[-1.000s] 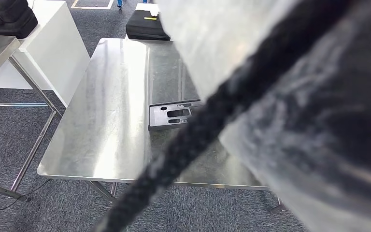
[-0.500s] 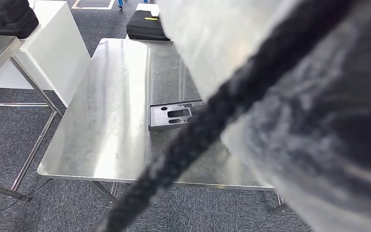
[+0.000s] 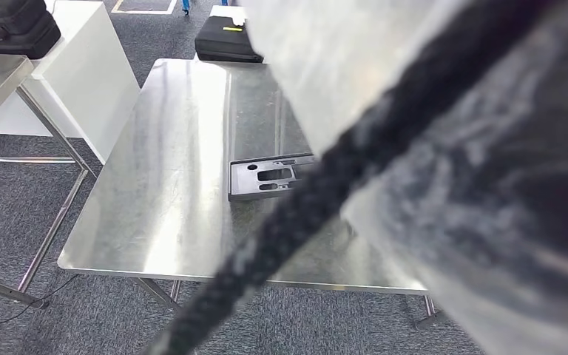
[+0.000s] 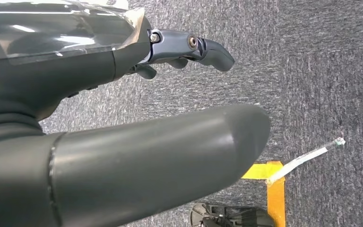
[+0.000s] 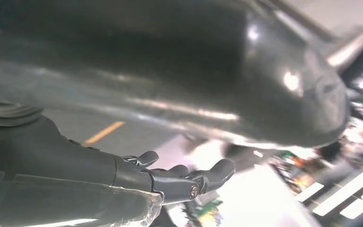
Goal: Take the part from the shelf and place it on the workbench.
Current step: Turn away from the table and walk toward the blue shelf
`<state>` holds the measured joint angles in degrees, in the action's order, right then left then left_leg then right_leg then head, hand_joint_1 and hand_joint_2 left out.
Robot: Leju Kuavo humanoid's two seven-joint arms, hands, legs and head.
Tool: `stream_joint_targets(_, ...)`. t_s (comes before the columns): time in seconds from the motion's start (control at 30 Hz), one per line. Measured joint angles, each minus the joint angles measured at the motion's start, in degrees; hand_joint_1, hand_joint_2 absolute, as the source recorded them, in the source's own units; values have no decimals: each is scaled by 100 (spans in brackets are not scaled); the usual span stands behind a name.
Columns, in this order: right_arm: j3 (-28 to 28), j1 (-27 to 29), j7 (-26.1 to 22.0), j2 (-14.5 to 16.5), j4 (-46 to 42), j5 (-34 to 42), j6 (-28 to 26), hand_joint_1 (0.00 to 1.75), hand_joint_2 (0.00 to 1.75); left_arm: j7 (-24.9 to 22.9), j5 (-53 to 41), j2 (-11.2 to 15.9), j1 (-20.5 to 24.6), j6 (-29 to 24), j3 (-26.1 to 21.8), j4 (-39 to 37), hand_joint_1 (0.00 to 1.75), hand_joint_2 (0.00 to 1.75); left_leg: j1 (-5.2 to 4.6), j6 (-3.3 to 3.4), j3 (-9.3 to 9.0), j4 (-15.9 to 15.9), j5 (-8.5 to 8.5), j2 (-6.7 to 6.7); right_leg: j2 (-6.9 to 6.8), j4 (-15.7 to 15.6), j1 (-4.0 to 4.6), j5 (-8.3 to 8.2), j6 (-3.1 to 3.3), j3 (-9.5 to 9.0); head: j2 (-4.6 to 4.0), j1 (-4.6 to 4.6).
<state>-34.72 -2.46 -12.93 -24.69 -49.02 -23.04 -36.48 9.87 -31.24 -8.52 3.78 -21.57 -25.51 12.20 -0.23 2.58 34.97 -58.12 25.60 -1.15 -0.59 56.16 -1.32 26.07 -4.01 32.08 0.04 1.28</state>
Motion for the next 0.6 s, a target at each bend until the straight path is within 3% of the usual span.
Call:
stream_joint_targets(0.13,-256,57,-93,219,362,0,9,0,0,1,3,2,0,0,-30,0,0,0,1,0,-5,0,0,12,12,0,0,0,0,1,0,0)
stream_joint_targets(0.27,-487,54,257,453,859,-60,272,0,0,-8,2,1,1,22,-32,0,0,0,8,0,-35,1,17,20,17,-1,4,24,12,21,0,-1)
stream_joint_targets(0.47,-750,114,228,1307,2366,-237,364,0,0,-77,-41,-19,3,-101,-32,-4,0,0,15,-16,-62,5,38,23,23,3,12,37,12,-46,0,1)
stream_joint_targets(0.6,-642,112,612,1817,3012,-744,526,0,0,-282,-124,-11,22,-319,-28,-32,0,0,20,-27,-71,6,49,31,38,1,17,39,15,-57,0,-2)
